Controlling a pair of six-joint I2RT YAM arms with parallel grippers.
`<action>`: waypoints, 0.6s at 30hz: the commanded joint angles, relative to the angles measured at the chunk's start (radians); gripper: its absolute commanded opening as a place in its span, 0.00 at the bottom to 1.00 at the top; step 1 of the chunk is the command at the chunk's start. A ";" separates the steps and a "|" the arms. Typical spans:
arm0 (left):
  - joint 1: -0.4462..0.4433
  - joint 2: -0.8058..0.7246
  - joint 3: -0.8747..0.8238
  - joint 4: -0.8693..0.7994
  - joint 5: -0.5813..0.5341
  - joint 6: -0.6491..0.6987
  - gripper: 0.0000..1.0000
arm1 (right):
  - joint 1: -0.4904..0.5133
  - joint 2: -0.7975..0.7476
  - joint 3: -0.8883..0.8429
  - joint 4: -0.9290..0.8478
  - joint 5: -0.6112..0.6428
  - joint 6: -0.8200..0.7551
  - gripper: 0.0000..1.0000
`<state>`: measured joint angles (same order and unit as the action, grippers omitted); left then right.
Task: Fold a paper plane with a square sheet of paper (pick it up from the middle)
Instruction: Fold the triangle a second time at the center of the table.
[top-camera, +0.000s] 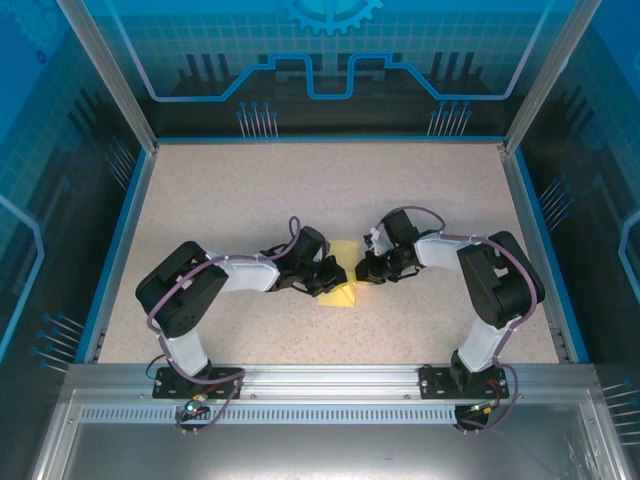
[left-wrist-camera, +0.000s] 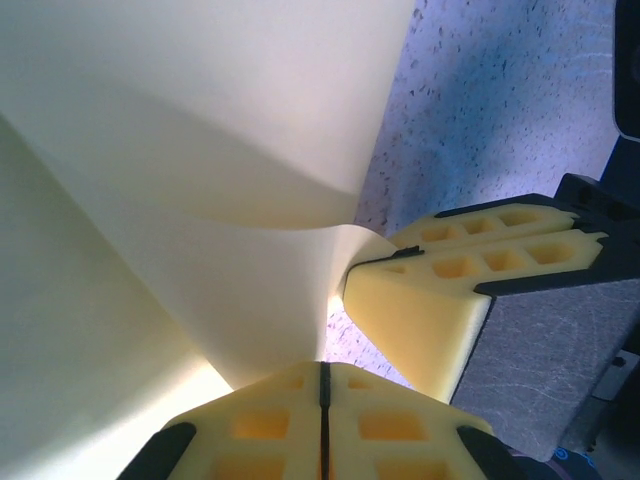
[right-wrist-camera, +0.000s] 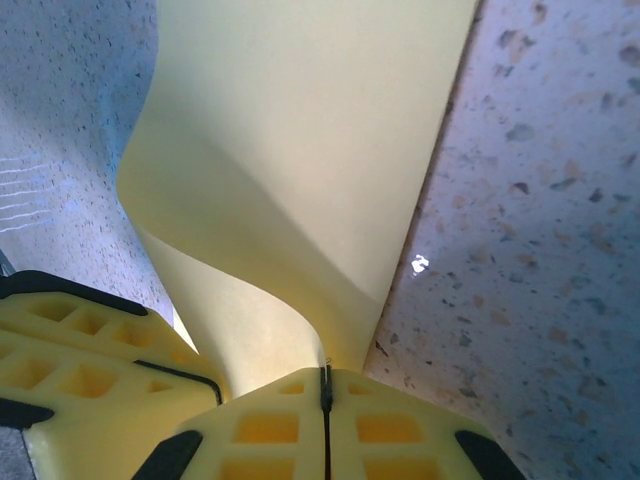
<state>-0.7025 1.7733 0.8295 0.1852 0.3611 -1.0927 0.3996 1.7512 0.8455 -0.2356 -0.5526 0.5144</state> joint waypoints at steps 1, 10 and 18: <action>-0.006 0.015 0.027 -0.007 0.021 0.023 0.08 | 0.005 0.013 0.023 -0.020 0.009 -0.016 0.06; -0.005 -0.010 0.025 -0.013 0.032 0.023 0.08 | 0.004 0.000 0.024 -0.025 0.022 -0.014 0.06; -0.005 -0.037 0.022 -0.051 -0.006 0.040 0.08 | 0.004 0.001 0.029 -0.030 0.023 -0.015 0.06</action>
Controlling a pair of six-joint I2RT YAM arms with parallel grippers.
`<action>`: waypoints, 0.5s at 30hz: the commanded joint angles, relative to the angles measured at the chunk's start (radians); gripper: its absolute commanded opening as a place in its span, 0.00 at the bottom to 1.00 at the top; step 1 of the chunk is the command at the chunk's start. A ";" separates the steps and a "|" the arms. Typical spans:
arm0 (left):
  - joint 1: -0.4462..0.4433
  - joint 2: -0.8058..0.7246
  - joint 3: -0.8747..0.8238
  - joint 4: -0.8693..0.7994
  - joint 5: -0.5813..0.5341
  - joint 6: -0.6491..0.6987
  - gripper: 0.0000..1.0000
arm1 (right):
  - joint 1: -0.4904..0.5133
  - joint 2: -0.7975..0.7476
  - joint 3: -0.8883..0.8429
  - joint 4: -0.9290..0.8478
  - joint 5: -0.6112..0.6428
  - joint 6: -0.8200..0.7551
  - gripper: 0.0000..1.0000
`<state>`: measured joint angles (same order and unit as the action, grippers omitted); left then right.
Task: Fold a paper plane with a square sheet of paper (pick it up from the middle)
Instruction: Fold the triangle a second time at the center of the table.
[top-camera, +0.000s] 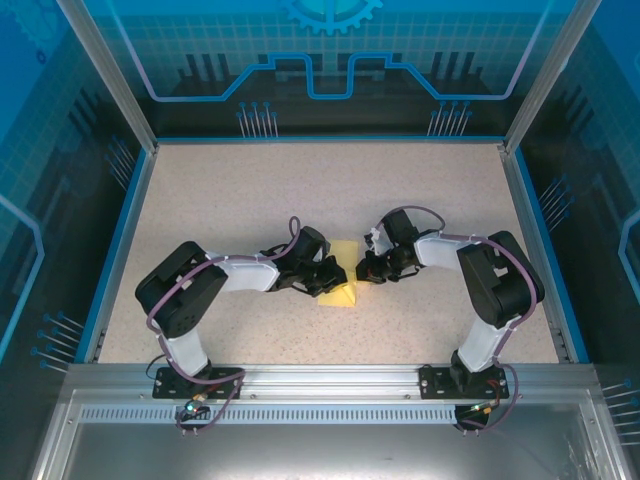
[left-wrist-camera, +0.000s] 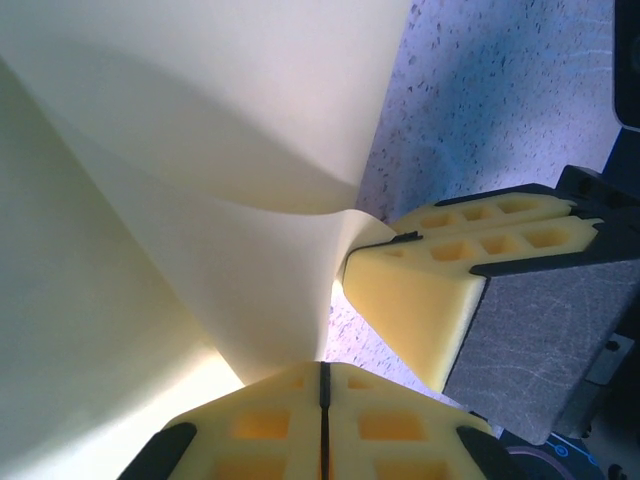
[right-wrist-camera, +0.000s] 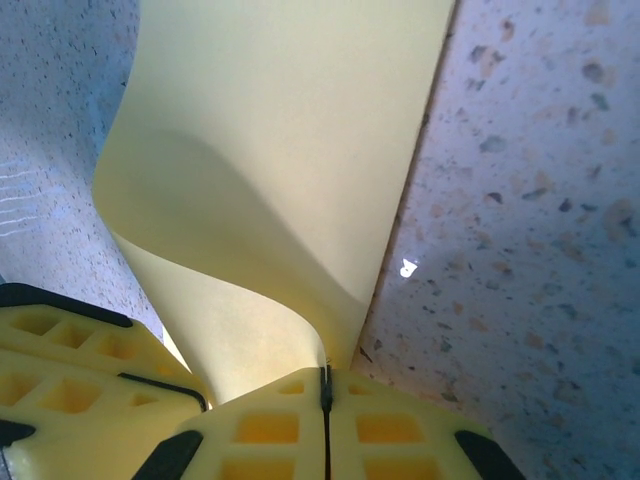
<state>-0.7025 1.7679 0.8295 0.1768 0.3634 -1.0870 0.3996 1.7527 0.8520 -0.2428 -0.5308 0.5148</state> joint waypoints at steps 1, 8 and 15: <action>-0.006 -0.027 0.022 -0.042 -0.013 0.033 0.07 | 0.004 0.001 0.022 -0.024 0.003 -0.015 0.06; -0.005 0.002 0.029 -0.032 -0.006 0.024 0.07 | 0.003 0.004 0.022 -0.024 -0.004 -0.016 0.06; -0.006 0.015 0.034 -0.039 -0.004 0.028 0.06 | 0.003 0.021 0.022 -0.033 -0.001 -0.018 0.06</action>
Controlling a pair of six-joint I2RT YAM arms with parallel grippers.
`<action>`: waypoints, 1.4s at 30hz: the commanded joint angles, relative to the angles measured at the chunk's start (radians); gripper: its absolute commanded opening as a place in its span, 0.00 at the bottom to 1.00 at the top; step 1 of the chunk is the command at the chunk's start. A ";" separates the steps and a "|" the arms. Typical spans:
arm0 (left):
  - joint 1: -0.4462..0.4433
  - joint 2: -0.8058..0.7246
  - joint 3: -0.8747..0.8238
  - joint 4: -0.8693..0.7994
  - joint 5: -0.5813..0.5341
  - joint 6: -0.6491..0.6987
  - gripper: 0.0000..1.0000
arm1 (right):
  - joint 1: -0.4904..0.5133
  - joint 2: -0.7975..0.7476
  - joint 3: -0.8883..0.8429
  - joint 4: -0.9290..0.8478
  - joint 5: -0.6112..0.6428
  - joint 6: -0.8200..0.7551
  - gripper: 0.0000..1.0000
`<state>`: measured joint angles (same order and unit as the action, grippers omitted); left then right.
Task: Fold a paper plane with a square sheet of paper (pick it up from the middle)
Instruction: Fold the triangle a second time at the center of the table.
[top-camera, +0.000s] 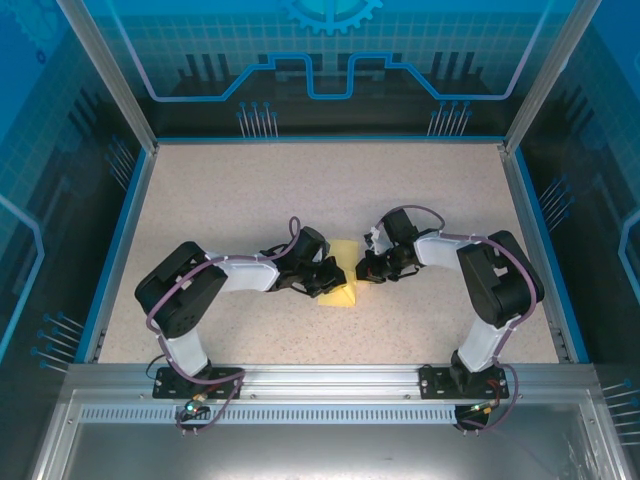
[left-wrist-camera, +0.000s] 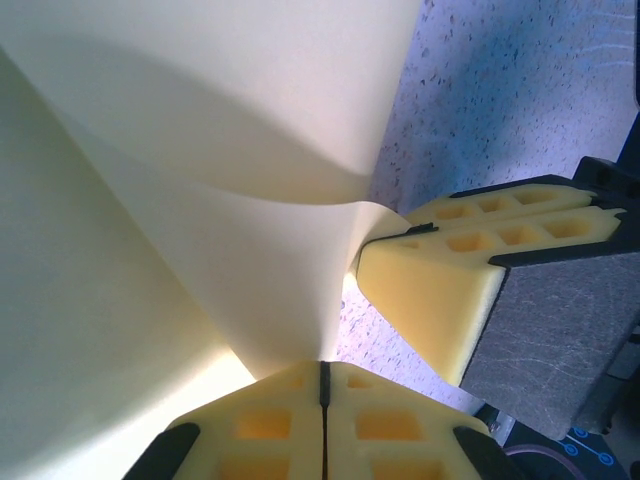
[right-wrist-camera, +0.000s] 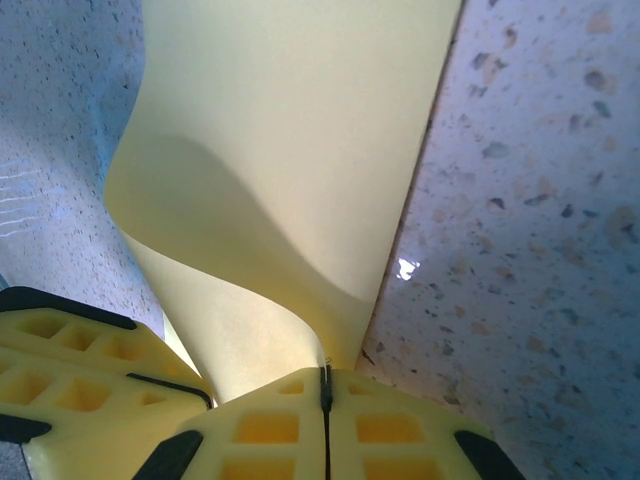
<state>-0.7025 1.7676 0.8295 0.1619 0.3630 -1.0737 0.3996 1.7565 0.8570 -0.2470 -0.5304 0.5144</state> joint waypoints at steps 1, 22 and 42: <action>-0.005 0.018 0.034 -0.026 -0.003 0.016 0.06 | 0.004 0.020 0.016 -0.029 -0.001 -0.019 0.06; -0.005 0.033 0.027 -0.045 -0.015 0.012 0.05 | 0.004 0.023 0.042 -0.041 0.010 -0.020 0.06; -0.006 0.050 0.029 -0.058 -0.018 0.014 0.05 | 0.008 0.049 0.054 -0.049 0.006 -0.027 0.06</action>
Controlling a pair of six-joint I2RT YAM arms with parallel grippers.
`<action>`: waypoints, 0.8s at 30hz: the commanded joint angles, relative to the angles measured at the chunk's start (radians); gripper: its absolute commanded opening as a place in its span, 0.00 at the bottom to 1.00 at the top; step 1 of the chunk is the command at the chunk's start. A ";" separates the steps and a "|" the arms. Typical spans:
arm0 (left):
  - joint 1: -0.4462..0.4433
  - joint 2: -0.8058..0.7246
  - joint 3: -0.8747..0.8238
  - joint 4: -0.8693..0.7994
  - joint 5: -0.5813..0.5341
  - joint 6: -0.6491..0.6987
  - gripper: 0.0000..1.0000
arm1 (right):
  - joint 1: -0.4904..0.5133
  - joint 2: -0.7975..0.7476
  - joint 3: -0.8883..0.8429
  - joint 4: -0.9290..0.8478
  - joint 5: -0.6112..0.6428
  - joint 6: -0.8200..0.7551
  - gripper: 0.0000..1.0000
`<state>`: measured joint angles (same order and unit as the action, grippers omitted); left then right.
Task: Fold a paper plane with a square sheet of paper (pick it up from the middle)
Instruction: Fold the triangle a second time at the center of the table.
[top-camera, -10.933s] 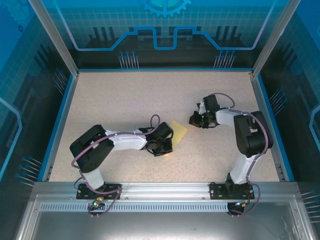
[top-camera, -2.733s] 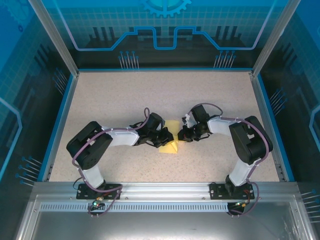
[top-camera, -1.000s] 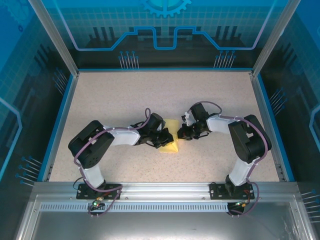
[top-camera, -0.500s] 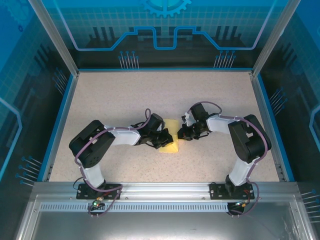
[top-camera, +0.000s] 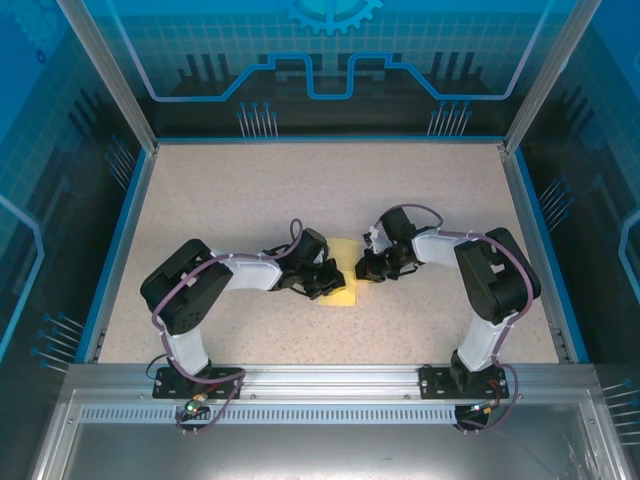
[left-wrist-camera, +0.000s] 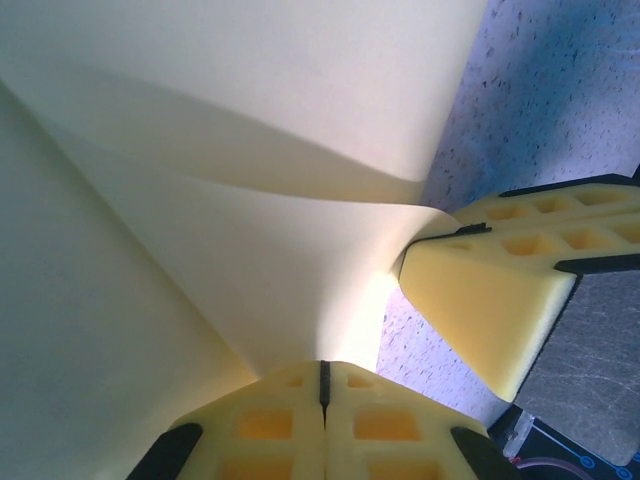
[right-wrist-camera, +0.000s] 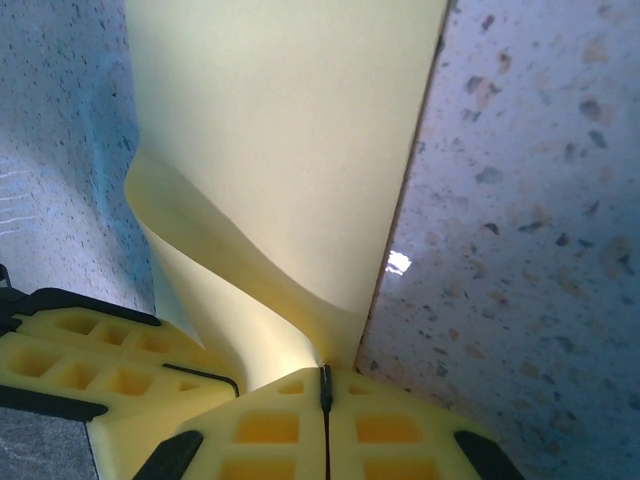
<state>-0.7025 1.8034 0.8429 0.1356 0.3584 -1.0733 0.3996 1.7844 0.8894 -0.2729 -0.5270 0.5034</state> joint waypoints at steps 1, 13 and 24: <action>-0.005 0.015 0.015 -0.033 -0.013 0.012 0.05 | 0.008 0.021 0.023 -0.023 0.002 -0.015 0.06; -0.005 0.023 0.014 -0.040 -0.018 0.009 0.05 | 0.010 0.035 0.032 -0.031 0.004 -0.020 0.06; -0.019 0.031 0.038 -0.141 -0.061 0.019 0.05 | 0.006 0.000 0.060 -0.084 0.059 -0.020 0.14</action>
<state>-0.7090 1.8168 0.8593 0.0925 0.3367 -1.0718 0.3996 1.8011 0.9173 -0.3111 -0.5106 0.4915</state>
